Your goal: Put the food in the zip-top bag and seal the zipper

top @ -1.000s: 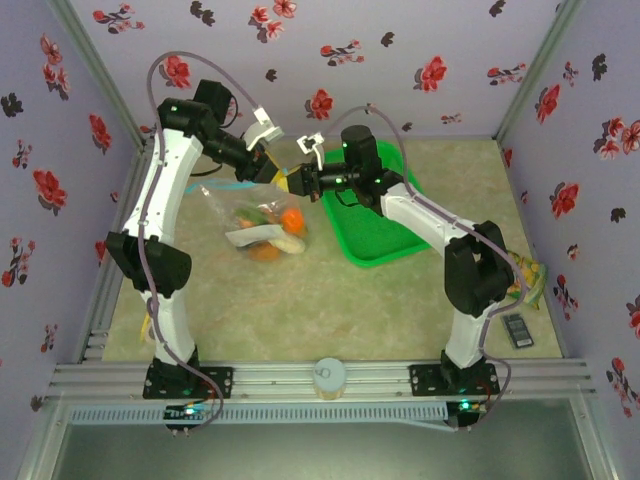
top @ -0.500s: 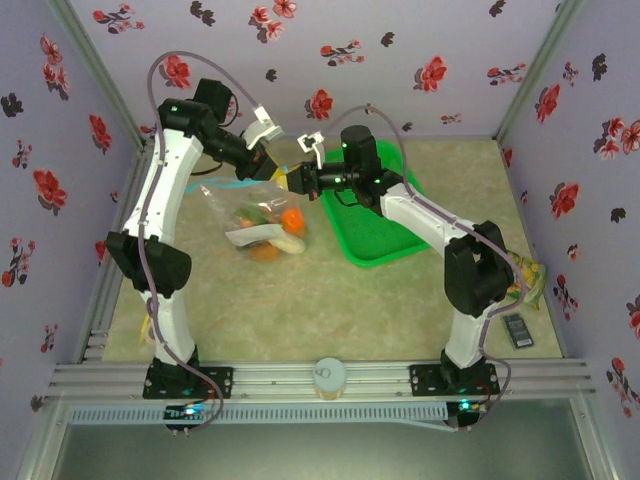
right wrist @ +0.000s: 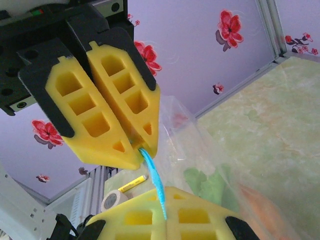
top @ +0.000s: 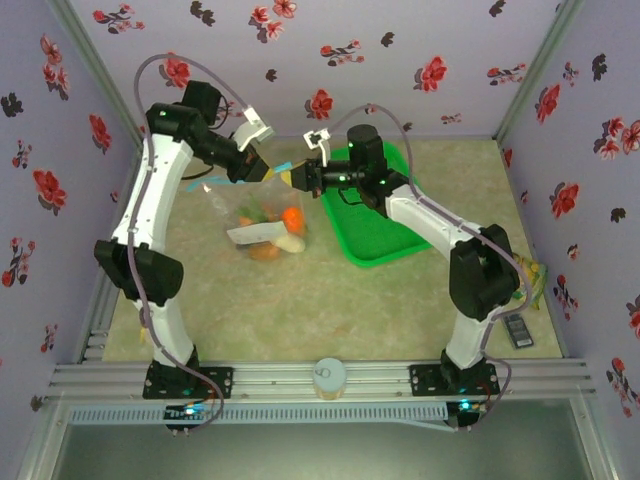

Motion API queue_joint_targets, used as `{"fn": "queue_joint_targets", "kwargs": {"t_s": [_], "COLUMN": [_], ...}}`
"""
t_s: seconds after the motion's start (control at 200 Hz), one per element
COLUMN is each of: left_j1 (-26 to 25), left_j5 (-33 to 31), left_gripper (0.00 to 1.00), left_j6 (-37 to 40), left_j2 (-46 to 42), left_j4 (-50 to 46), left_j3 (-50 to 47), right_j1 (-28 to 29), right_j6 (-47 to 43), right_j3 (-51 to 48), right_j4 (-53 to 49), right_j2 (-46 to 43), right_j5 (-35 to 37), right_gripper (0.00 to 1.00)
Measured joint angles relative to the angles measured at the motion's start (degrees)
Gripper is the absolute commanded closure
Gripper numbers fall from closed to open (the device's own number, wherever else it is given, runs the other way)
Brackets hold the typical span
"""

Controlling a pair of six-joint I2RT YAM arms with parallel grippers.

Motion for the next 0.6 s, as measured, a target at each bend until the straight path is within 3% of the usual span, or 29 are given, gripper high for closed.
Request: {"fn": "queue_joint_targets", "kwargs": {"t_s": [0.32,0.6], "left_j1": [0.5,0.9], "left_j5": [-3.2,-9.8], "left_gripper": [0.90,0.92], "left_j6": [-3.9,-10.0], "left_j2": [-5.0,-9.5], "left_j4": [4.2,9.3], "left_j3": [-6.9,-13.6], "right_j1": [-0.3,-0.3], "right_j6": [0.0,-0.1], "right_j3": [-2.1,-3.5], "right_j4": [0.4,-0.5], "right_j2": [-1.7,-3.5], "right_j5": [1.2,3.8], "right_gripper": [1.00,1.00]}}
